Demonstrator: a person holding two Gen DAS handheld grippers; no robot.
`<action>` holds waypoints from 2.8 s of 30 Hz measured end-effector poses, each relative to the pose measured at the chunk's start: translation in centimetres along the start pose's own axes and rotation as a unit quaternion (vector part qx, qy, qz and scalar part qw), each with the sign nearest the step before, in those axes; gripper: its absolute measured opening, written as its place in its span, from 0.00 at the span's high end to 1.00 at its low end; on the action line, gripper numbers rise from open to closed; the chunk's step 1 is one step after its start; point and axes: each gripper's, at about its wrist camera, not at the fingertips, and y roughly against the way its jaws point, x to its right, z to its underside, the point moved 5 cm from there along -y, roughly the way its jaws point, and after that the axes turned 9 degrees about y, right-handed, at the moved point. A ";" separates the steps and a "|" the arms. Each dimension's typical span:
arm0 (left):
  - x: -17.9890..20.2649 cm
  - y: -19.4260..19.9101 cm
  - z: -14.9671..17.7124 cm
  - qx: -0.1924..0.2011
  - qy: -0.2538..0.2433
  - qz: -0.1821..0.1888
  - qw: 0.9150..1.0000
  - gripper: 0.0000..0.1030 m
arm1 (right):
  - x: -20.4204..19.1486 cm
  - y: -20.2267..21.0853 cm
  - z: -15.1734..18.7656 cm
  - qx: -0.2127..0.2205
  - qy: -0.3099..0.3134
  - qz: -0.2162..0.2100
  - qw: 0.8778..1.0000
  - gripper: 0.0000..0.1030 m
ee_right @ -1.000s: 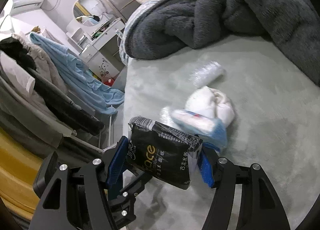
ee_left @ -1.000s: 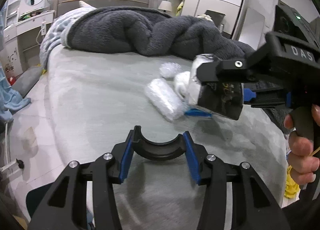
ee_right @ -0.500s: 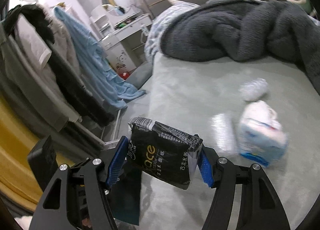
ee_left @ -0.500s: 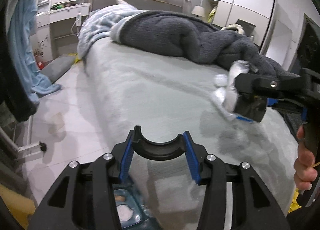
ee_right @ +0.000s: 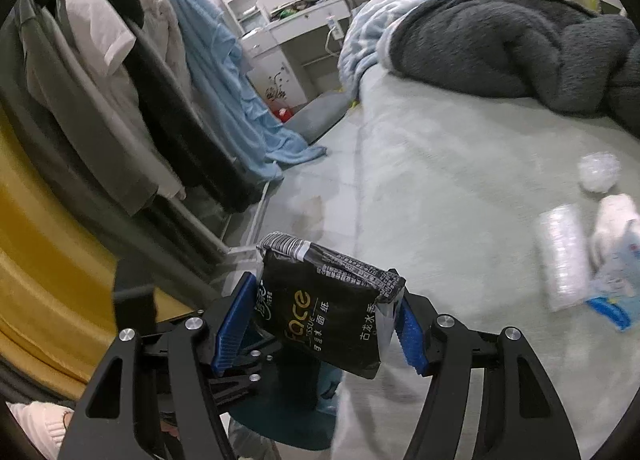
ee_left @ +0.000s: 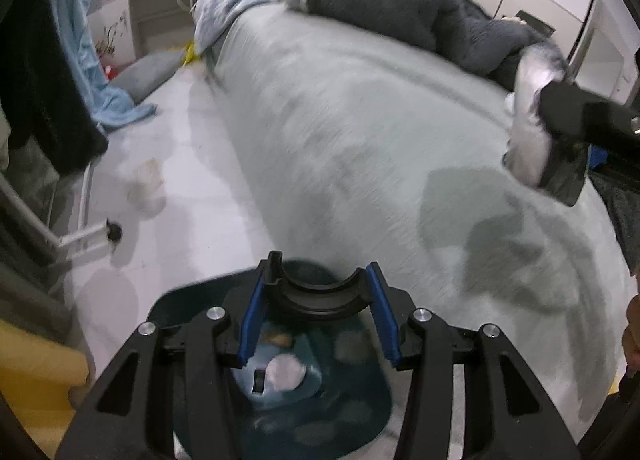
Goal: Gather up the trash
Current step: 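Carry the black tissue pack to the teal bin with the right tool, then open the right tool to drop the tissue pack into the bin, then move both tools back over the remaining items on the bed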
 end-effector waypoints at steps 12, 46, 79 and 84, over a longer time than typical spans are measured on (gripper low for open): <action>-4.6 -2.3 4.1 -0.100 0.034 -0.017 0.994 0.51 | -4.1 -4.8 1.7 -0.066 0.025 -0.012 0.997 0.36; -13.5 3.1 4.1 -0.086 0.062 -0.075 0.992 0.19 | -7.9 -17.9 10.2 -0.264 0.043 0.015 0.964 0.36; -4.7 12.4 -5.4 0.190 -0.009 -0.034 0.981 0.17 | -8.2 -12.3 6.5 -0.206 0.086 0.005 0.975 0.18; -3.2 13.2 -6.6 0.211 -0.008 -0.037 0.977 0.16 | -6.9 -9.3 4.2 -0.146 0.116 0.044 0.981 0.18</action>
